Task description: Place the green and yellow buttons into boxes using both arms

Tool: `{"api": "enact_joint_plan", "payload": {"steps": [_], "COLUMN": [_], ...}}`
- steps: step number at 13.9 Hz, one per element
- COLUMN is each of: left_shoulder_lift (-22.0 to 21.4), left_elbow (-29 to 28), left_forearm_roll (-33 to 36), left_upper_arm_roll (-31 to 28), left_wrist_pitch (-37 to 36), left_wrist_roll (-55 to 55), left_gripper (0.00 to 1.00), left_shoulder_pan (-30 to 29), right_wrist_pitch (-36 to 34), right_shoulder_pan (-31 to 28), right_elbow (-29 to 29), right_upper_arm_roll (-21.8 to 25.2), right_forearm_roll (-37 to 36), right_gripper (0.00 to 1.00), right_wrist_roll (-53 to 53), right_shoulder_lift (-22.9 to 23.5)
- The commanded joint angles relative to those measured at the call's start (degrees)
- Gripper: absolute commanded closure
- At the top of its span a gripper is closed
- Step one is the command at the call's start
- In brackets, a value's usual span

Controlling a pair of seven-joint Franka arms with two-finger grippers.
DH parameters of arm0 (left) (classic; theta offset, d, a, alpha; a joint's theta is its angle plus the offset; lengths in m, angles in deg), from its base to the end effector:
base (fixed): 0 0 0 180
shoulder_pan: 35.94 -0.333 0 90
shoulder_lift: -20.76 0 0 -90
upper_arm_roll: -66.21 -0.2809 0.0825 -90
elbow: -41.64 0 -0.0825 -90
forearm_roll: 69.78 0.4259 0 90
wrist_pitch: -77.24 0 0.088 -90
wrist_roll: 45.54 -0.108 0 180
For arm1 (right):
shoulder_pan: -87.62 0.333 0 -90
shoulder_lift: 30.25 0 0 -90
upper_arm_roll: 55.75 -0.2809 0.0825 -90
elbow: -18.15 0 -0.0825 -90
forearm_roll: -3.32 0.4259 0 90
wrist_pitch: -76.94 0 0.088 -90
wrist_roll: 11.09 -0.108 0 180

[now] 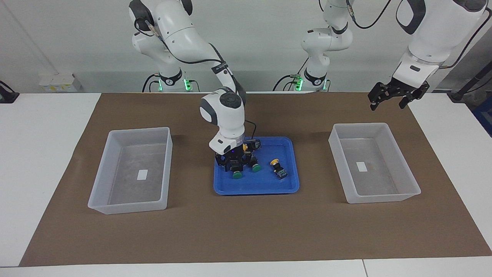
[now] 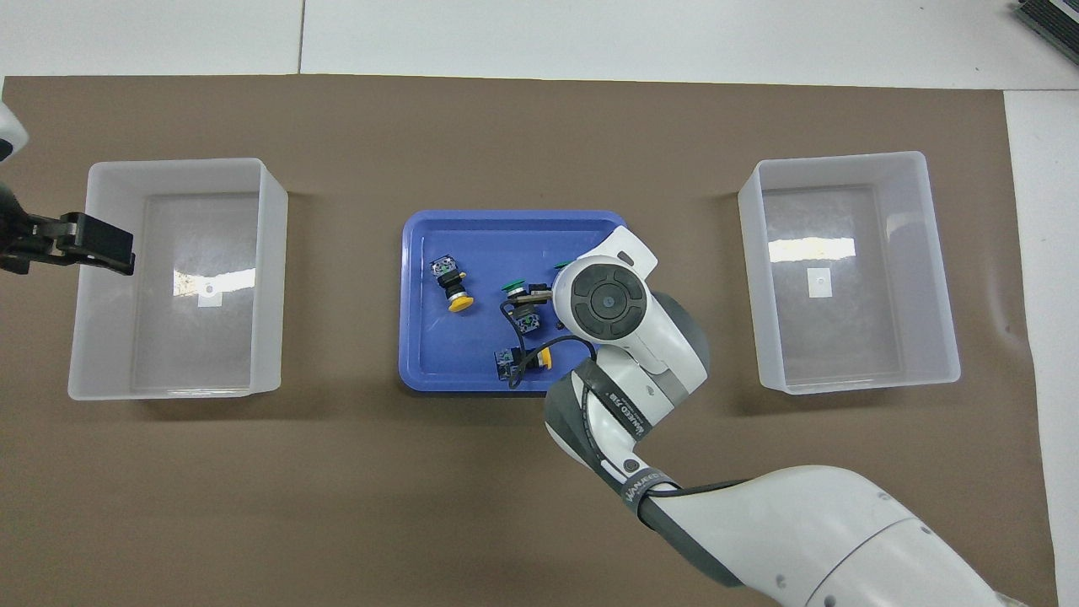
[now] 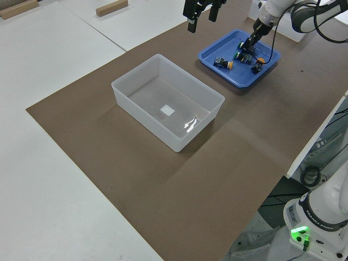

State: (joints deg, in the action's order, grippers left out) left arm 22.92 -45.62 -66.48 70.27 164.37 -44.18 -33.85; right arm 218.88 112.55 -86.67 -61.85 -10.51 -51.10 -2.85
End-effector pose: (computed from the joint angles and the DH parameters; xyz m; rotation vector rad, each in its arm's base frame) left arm 0.5990 -0.0573 0.5862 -3.0811 0.1262 0.0558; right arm 0.5826 0.3478 0.2294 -3.1183 -0.0070 -0.3285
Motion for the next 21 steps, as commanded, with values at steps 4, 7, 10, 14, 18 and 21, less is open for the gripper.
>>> {"api": "enact_joint_plan", "payload": {"steps": [4,7,10,14,18,21], "left_shoulder_lift": [-9.89,-10.34,-8.51,-1.83,-0.5,4.75], "left_elbow": [-20.98,-27.77,-32.35,-34.12,-38.16,-37.81], "left_forearm_roll": [-6.87,-10.76,-14.35,-14.63,-14.63,-14.63], "left_upper_arm_roll": [-0.2,-0.2,-0.2,-0.28,-0.28,-0.37], "left_wrist_pitch": [18.11,26.94,35.18,47.93,56.57,61.81], "left_wrist_roll": [11.36,13.24,18.22,29.64,32.13,38.09], "left_gripper": [0.0,0.0,0.0,0.0,0.0,0.0], "left_shoulder_pan": [6.79,9.6,13.1,19.44,22.34,24.36], "right_wrist_pitch": [-0.68,-4.2,-6.31,-10.79,-11.68,-11.16], "right_shoulder_pan": [-2.24,-4.79,-8.91,-15.77,-22.71,-26.76], "right_elbow": [-0.56,-0.56,-0.65,-0.65,-0.74,-1.27], "right_upper_arm_roll": [-0.23,-0.23,-0.23,-0.23,-0.31,-0.32], "right_forearm_roll": [-1.37,-1.28,-1.19,-0.84,-0.67,2.92], "right_gripper": [1.0,1.0,1.0,1.0,1.0,1.0], "right_wrist_roll": [-1.22,-0.52,1.84,12.46,24.6,32.16], "right_shoulder_lift": [-4.27,-8.23,-11.31,-14.3,-14.92,-14.22]}}
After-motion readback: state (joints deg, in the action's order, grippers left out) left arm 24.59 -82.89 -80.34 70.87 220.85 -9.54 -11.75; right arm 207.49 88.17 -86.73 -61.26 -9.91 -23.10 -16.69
